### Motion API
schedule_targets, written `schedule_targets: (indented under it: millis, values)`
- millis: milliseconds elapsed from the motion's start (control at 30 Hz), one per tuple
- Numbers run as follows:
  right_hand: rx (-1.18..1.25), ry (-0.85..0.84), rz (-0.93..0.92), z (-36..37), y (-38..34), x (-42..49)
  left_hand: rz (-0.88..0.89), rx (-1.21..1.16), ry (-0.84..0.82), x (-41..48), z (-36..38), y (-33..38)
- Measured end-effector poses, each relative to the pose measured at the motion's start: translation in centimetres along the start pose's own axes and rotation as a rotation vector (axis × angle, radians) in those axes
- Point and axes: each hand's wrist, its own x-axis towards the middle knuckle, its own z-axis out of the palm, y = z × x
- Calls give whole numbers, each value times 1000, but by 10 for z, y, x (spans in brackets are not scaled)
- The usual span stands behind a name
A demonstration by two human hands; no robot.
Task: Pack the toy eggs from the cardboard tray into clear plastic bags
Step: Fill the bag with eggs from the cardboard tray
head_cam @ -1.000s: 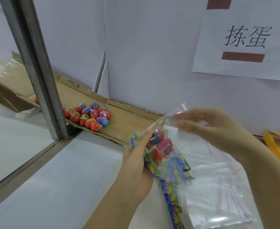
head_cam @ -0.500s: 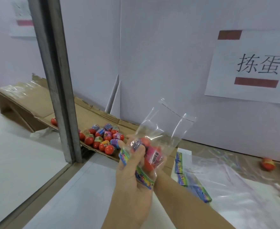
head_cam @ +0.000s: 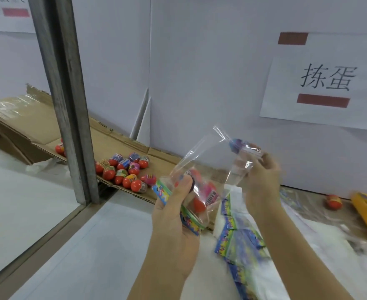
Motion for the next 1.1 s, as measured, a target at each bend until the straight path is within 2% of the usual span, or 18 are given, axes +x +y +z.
schedule_targets:
  millis: [67,200,267,367,533,633,900,1100]
  values:
    - [-57,-5,-150,-32,-40,2,-21,25,5,-2,1,-5]
    - [-204,-289,-344,-63,-88,-15,-76,101,-26,-9,6,-15]
    - [-348,-362,-381,-68,-96,-22,-110,115,-39,-12,9,-20]
    - [-558,-413,-386,-71,-109,-27,-145,128,-72,-16,10,-26]
    - [-785,-568,-382,-82,-127,-27,-183,124,-184,-20,10,-29]
    - [-921,-665,-365,-85,-129,-27,-205,155,-195,-21,10,-34]
    - [-934,-873,-195,-79,-120,-26,-237,201,-180,-24,14,-40]
    - [-903,-866,-151,-73,-110,-26,-200,186,-135,-26,15,-42]
